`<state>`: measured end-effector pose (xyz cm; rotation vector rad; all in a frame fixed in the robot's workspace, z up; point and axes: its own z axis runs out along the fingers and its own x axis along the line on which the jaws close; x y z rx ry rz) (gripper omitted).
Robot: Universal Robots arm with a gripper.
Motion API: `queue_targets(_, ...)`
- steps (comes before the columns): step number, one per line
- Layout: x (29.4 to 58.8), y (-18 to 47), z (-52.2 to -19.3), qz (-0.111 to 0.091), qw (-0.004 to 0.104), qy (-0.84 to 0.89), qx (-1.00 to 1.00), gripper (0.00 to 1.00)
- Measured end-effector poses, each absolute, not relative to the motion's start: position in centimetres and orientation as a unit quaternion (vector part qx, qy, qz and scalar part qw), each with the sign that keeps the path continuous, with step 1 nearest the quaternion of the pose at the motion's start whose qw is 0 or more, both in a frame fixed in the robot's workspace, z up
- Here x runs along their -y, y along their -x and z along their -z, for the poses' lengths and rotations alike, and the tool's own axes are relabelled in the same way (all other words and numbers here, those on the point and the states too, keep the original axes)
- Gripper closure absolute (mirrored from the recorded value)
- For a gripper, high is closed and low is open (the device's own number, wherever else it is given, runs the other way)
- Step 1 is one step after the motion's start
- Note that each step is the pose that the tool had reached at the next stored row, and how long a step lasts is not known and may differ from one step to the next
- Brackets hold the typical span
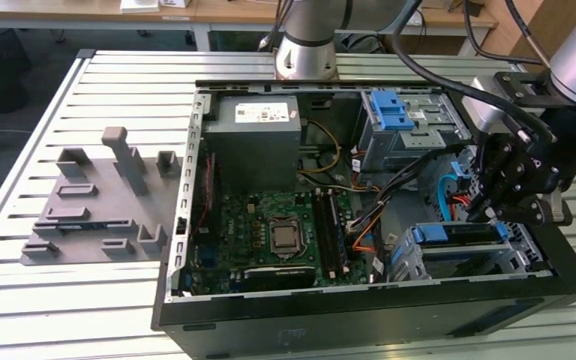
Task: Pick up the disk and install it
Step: 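Insert the first disk wire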
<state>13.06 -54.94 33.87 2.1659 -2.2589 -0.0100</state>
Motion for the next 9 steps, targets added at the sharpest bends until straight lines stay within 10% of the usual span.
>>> queue_targets(9, 55.14, -13.06, -33.84, 0.003, 0.006, -0.692, 0.722, 0.83)
